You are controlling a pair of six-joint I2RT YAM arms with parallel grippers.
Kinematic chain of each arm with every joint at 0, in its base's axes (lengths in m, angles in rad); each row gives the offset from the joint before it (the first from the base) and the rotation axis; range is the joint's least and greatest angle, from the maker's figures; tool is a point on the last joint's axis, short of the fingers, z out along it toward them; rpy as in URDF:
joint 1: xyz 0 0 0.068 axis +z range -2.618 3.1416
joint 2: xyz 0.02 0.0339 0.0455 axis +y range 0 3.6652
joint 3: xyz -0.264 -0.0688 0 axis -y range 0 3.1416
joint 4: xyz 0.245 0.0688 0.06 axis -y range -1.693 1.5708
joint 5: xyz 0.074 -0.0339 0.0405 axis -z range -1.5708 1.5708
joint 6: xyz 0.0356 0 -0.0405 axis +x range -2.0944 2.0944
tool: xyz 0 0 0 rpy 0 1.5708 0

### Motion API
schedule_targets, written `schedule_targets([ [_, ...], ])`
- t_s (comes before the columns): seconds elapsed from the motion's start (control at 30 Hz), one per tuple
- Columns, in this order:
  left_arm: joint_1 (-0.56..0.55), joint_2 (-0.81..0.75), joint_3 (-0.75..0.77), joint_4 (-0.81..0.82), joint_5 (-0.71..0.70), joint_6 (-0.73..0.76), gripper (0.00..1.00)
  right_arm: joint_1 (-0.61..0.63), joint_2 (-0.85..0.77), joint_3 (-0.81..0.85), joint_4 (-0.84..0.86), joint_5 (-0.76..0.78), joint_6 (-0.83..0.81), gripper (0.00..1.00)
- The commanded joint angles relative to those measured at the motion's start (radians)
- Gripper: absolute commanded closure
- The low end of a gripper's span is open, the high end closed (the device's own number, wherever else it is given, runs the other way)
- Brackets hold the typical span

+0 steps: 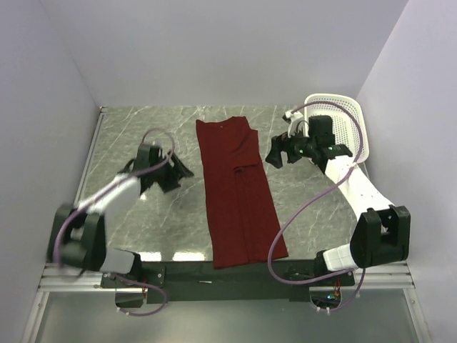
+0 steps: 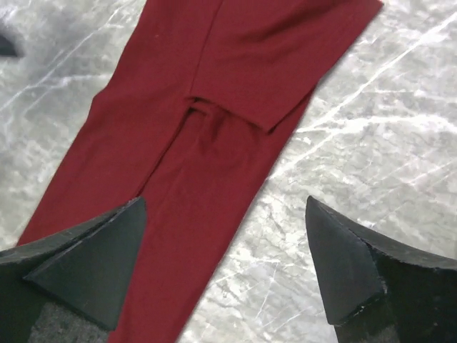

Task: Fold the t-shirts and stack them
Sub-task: Fold the tshirt

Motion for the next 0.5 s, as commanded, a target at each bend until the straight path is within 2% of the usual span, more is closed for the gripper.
schedule_targets([
  [0.0,0.073,0.23,0.241,0.135,0.13,0.172,0.27,-0.01,0.073,0.097,0.076,0.116,0.035,0.01],
  [0.03,0.093,0.356,0.292,0.171,0.183,0.178,0.31,-0.029,0.128,0.16,0.004,-0.073,0.017,0.16],
  [0.07,0.096,0.415,0.339,0.184,0.208,0.181,0.33,-0.032,0.229,0.271,-0.063,-0.134,-0.003,0.22],
  [0.13,0.099,0.576,0.488,0.188,0.274,0.192,0.36,-0.032,0.277,0.309,-0.105,-0.246,-0.004,0.24],
  [0.2,0.098,0.662,0.615,0.176,0.299,0.197,0.37,-0.034,0.275,0.268,-0.032,-0.253,0.026,0.23],
  [0.27,0.098,0.767,0.728,0.117,0.308,0.21,0.4,-0.031,0.293,0.275,-0.039,-0.247,0.01,0.23],
  [0.47,0.096,0.94,0.917,-0.017,0.317,0.26,0.48,-0.035,0.42,0.364,-0.087,-0.236,0.039,0.23],
])
